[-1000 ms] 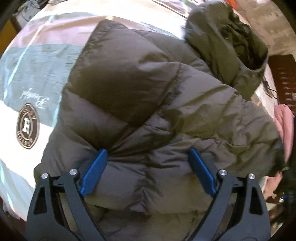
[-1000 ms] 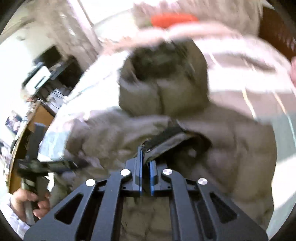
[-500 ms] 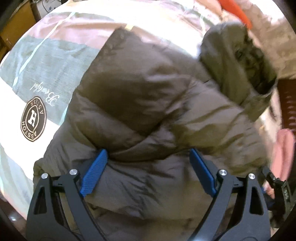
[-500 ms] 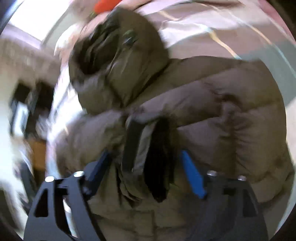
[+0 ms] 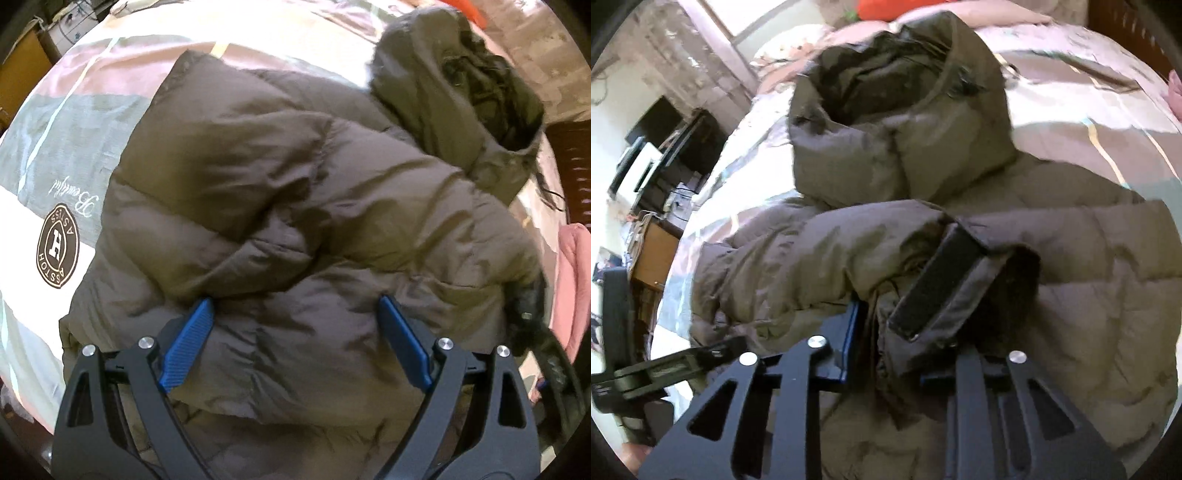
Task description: Fold large clothes
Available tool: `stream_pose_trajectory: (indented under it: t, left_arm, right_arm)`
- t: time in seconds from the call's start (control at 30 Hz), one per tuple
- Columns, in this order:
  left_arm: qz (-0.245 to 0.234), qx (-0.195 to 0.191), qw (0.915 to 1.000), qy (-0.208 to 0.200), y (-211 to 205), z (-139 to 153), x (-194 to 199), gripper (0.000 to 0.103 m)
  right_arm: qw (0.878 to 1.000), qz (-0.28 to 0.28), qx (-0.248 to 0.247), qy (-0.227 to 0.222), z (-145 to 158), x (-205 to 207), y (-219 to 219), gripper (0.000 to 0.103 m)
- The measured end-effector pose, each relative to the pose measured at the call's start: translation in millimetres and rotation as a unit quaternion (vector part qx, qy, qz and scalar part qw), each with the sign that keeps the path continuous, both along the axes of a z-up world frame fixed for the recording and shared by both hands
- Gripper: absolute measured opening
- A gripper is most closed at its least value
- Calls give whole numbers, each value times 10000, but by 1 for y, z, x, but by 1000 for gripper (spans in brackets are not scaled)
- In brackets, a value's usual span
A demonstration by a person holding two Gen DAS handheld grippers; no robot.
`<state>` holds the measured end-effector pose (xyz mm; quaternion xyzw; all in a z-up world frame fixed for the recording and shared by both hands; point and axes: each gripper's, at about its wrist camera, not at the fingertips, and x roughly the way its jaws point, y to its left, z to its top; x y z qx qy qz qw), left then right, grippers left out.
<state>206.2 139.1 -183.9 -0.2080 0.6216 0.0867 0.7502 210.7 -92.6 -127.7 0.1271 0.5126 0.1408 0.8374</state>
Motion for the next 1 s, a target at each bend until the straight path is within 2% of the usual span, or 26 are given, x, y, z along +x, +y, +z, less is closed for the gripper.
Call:
stream_pose_trajectory:
  t: [0.1, 0.17, 0.2, 0.27, 0.33, 0.43, 0.5, 0.57, 0.63, 0.73, 0.77, 0.83, 0.9, 1.0]
  left_arm:
    - [186, 527, 9983, 191, 15, -13, 4, 92]
    - [336, 804, 9959, 230, 26, -19, 6, 93]
    - [416, 897, 9947, 263, 31, -23, 7, 94]
    - [576, 888, 9939, 321, 39, -29, 8, 96]
    - [613, 808, 9944, 293, 40, -28, 8, 96]
    - [614, 638, 9960, 71, 38, -7, 2, 96]
    - [559, 591, 9964, -245, 32, 14, -3, 96]
    - [458, 666, 9955, -489, 25, 30, -6, 96]
    - [315, 676, 9953, -619, 18, 37, -6, 98]
    - [163, 688, 9963, -482, 5, 32, 1, 98]
    - [149, 650, 9972, -352, 3, 25, 3, 98]
    - [114, 581, 9982, -106, 6, 12, 3, 98]
    - [115, 664, 9976, 164, 10, -4, 3, 98]
    - [64, 678, 9971, 339, 15, -20, 6, 100]
  right_arm:
    - [9980, 385, 276, -428, 21, -5, 10, 23]
    - [9952, 673, 145, -693, 33, -10, 24, 23]
    - [9952, 703, 22, -679, 33, -12, 24, 24]
    - [9964, 663, -239, -466, 26, -10, 24, 45]
    - [9977, 371, -537, -190, 14, -8, 13, 54]
    - [9983, -311, -501, 33, 12, -7, -18, 54]
    - [9967, -699, -326, -233, 25, -14, -34, 54]
    - [9959, -635, -148, -619, 40, -22, -33, 54]
    - [9973, -164, 76, -711, 44, -25, -18, 54]
    - [9973, 522, 274, -436, 28, -20, 11, 54]
    - [9977, 605, 129, -282, 16, -18, 18, 53]
    - [9977, 575, -363, 6, -8, -7, 22, 53]
    - [9971, 411, -585, 269, -30, 6, 18, 52]
    - [9966, 252, -443, 646, -52, 14, 8, 52]
